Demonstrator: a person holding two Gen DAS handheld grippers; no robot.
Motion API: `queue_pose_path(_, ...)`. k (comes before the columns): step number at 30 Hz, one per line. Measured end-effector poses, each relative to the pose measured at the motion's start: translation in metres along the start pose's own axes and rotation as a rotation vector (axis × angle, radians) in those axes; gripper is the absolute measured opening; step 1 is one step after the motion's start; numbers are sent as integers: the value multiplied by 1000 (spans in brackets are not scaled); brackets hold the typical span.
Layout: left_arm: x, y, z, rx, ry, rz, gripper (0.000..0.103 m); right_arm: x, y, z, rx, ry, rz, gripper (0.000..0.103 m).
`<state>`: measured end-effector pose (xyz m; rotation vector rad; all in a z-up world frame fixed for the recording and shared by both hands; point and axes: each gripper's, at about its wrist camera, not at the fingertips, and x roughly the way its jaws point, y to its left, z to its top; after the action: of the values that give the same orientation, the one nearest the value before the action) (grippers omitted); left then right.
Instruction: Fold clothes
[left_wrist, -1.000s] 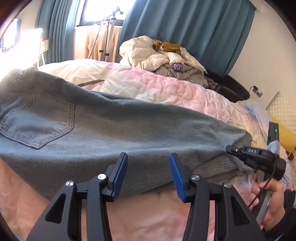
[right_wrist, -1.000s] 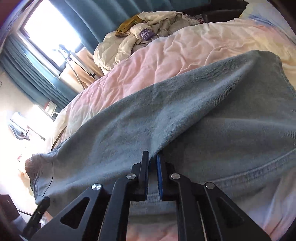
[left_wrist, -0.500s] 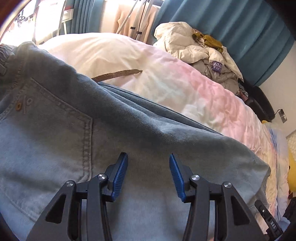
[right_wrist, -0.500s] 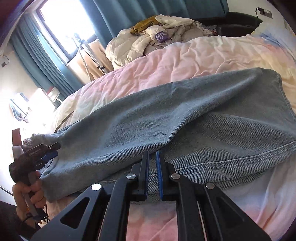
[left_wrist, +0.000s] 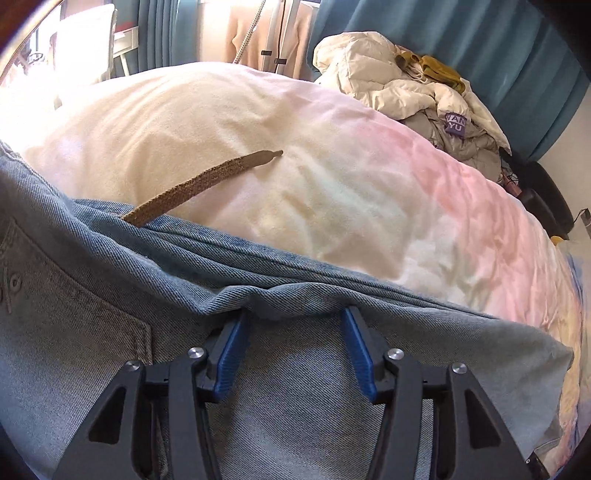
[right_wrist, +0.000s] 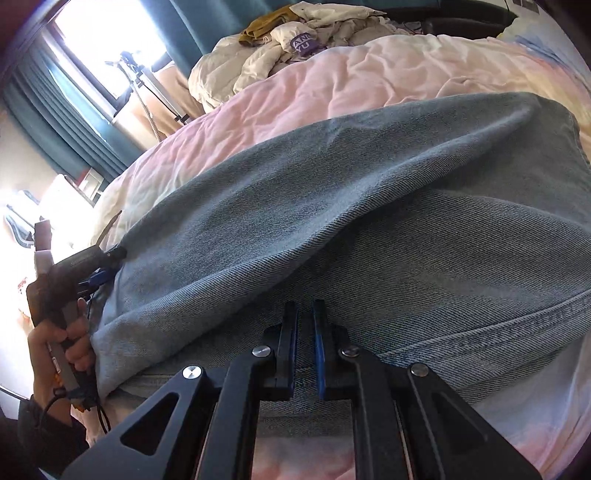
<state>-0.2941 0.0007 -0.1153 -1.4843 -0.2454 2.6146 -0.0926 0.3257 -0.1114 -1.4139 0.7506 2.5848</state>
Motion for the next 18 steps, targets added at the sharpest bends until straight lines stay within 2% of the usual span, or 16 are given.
queue_pose_path(5, -29, 4, -18, 30, -15, -34, 52, -5, 0, -1, -14, -1, 0, 9)
queue_pose_path(10, -81, 1, -50, 94, -64, -42, 52, -26, -5, -7, -15, -2, 1, 9)
queue_pose_path(18, -148, -28, -110, 199, -97, -128, 52, -102, -36, -6, 70, -93, 66, 9)
